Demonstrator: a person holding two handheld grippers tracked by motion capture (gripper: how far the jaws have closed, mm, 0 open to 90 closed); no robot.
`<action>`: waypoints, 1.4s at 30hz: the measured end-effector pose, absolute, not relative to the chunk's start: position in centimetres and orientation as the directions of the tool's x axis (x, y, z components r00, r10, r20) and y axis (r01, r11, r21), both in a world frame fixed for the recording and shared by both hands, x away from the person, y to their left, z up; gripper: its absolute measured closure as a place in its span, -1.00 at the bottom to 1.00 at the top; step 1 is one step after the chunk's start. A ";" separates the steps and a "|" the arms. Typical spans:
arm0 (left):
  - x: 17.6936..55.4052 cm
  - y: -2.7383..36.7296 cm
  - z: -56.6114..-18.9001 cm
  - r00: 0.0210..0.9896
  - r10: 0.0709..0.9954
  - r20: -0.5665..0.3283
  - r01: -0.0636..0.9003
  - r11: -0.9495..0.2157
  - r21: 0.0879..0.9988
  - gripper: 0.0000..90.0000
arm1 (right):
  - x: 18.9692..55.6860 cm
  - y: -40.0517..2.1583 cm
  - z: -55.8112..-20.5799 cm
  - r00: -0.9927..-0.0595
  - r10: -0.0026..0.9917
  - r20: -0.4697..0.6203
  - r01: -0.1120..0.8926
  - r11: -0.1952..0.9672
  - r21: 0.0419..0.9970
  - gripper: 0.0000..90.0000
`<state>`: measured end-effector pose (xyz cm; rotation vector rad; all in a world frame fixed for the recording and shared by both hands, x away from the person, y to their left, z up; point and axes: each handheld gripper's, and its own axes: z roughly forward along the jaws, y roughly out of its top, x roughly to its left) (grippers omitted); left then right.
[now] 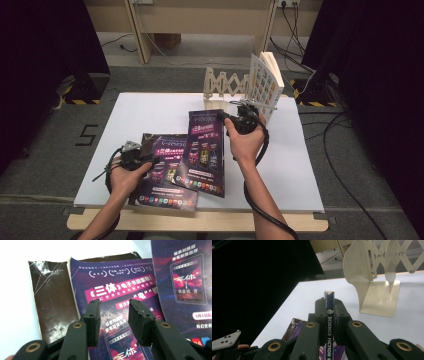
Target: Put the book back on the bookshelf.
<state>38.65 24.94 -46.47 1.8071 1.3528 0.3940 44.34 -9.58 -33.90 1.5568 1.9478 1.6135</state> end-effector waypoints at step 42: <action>38.7 24.9 -46.5 0.376 0.901 -0.218 0.644 -0.085 0.760 0.35 | 43.7 -11.9 -31.1 -0.422 0.809 0.410 0.487 -0.179 0.855 0.88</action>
